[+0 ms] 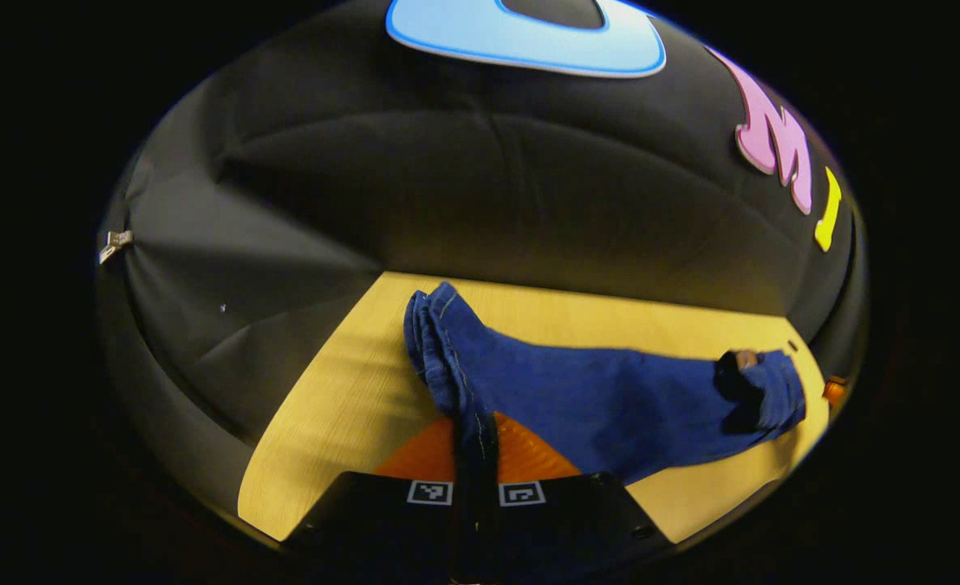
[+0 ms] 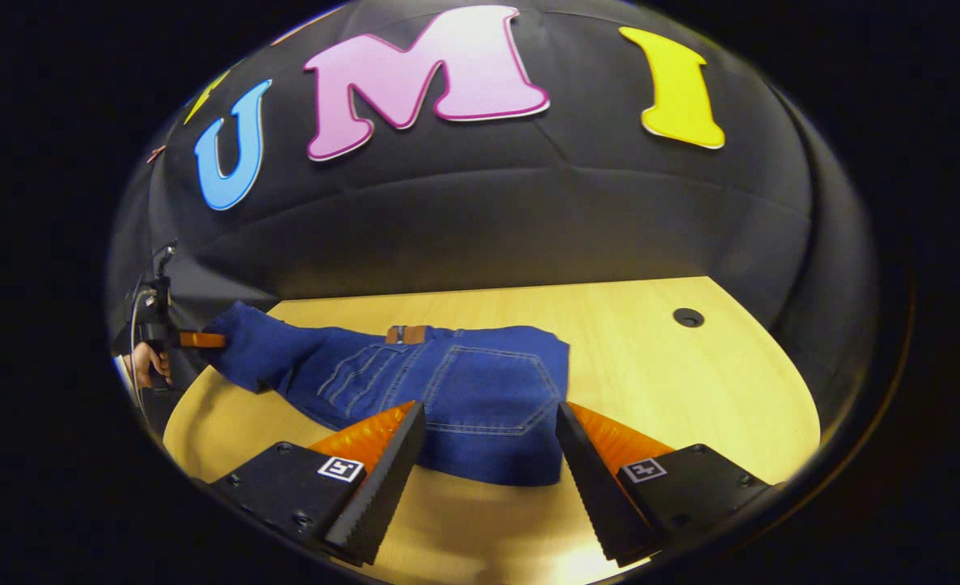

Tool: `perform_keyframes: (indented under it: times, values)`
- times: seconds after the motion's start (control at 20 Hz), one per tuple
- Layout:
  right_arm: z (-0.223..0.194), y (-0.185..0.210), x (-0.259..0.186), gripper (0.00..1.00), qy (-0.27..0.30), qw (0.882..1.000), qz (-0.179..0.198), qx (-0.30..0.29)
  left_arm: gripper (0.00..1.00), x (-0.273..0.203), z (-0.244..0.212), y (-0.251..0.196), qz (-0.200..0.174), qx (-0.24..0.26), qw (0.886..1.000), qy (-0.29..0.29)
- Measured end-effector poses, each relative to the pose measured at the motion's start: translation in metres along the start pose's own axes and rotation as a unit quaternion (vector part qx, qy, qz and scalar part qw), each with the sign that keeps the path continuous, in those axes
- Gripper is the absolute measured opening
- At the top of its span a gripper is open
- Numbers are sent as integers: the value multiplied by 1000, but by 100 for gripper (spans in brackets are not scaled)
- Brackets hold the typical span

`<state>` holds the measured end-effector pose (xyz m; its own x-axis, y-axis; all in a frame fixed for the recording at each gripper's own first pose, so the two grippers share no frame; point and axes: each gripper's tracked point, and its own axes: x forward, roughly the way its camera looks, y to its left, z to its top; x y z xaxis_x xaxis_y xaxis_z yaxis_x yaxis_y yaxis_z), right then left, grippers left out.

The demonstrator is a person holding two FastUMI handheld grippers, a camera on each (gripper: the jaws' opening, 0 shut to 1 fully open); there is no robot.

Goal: Grasp the waist and the cuffs of the jeans and fold them to make the two legs overlap; first hold the waist and fold one-third of the jeans toward the cuffs, then hold the cuffs and fold the remaining one-third in the same direction to finish folding.

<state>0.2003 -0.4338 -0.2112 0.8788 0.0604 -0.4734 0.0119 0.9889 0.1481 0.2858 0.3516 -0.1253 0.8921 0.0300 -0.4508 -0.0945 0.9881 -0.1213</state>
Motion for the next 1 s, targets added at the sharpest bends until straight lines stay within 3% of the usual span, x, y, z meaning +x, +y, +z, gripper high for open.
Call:
perform_keyframes:
  times: [0.25,0.55,0.8,1.0]
  values:
    - [21,-50,-36,99,-13,999,-40,4,6,-93,90,-33,-41,11,997,-70]
    - [52,-101,-86,98,-36,996,-75,35,6,-191,144,-59,-103,19,991,-84]
    - [56,-128,-115,98,-44,993,-91,62,6,-235,128,-88,-160,53,984,-50]
    - [54,-146,-139,98,-45,991,-107,72,6,-238,102,-109,-206,88,975,-2]
